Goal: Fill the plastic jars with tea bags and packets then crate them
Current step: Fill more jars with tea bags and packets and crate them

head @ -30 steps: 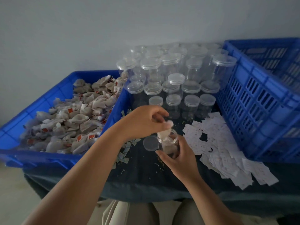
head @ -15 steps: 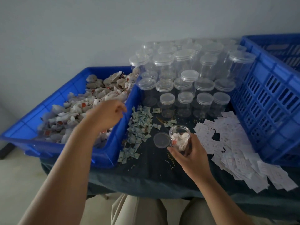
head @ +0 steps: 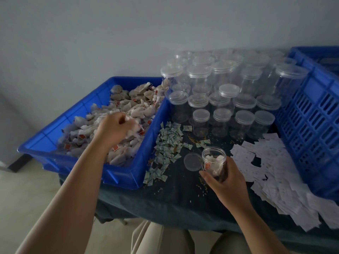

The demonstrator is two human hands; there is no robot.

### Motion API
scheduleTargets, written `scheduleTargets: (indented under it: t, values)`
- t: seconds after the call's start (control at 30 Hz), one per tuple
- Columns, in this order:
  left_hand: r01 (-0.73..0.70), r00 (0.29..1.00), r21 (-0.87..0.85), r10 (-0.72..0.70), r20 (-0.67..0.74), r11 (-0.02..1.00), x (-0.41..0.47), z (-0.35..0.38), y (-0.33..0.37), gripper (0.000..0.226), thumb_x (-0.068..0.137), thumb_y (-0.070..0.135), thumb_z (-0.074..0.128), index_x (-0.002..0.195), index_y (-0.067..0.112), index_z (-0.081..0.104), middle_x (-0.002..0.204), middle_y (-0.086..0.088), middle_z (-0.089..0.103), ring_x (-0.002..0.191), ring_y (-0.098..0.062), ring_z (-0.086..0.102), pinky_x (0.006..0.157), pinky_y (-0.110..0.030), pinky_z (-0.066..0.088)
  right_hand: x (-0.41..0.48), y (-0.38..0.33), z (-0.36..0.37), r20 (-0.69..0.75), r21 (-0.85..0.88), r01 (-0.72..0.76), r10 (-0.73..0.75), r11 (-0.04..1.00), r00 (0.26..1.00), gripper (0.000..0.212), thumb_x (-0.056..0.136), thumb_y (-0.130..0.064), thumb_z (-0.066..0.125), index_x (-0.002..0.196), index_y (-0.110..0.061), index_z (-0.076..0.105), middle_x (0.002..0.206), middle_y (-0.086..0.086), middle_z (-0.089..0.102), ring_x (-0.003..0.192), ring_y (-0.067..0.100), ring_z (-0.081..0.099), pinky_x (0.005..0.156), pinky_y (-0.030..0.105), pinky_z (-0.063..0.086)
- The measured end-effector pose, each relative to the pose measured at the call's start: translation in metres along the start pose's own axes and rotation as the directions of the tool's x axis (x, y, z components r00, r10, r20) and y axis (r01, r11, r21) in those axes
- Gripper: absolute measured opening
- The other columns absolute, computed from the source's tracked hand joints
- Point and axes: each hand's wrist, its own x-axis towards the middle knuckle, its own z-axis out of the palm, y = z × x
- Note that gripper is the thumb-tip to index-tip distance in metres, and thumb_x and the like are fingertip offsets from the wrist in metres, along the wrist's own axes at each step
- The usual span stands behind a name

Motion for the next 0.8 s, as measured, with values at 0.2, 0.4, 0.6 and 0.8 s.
scheduleTargets:
  t: [0.2,0.4,0.6,0.8]
  values:
    - [-0.102,0.991,-0.424,0.129,0.036,0.9,-0.024,-0.012,0.077,0.015,0.098,0.04,0.071,0.111,0.035,0.067,0.095,0.015,0.076,0.079,0.0,0.073,0.062,-0.019,0.055,0.0,-0.003,0.0,0.014,-0.007,0.006,-0.006,1.0,1.0,0.048,0.073,-0.065,0.081,0.11,-0.047,0.059,0.109,-0.029,0.069,0.096,-0.001,0.07,0.072,0.009,0.052]
    - [-0.348,0.842,-0.218,0.406,0.354,0.912,-0.055,0.05,0.137,0.025,0.09,0.045,0.077,0.112,0.041,0.066,0.099,0.023,0.072,0.089,0.012,0.067,0.069,-0.012,0.057,-0.001,-0.003,-0.001,0.019,-0.016,0.002,-0.002,1.0,1.0,0.056,0.072,-0.067,0.082,0.119,-0.046,0.059,0.111,-0.028,0.07,0.098,0.001,0.071,0.074,0.014,0.055]
    - [-0.532,0.696,-0.066,0.48,0.535,0.844,-0.078,0.083,0.137,0.022,0.109,0.044,0.05,0.107,0.042,0.072,0.105,0.017,0.073,0.098,-0.002,0.068,0.095,-0.039,0.058,0.0,-0.002,-0.001,-0.008,-0.031,-0.028,0.028,0.999,1.0,0.052,0.073,-0.069,0.082,0.113,-0.046,0.059,0.101,-0.024,0.07,0.083,0.004,0.069,0.065,0.015,0.052]
    - [-0.64,0.596,-0.065,0.548,0.586,0.766,-0.1,0.097,0.129,0.041,0.11,0.054,0.034,0.107,0.038,0.072,0.136,0.008,0.066,0.146,0.003,0.028,0.127,-0.037,0.009,0.001,0.002,-0.001,0.007,-0.018,-0.069,0.069,0.997,0.998,0.047,0.077,-0.063,0.085,0.112,-0.045,0.058,0.091,-0.016,0.071,0.065,0.006,0.064,0.054,0.019,0.049]
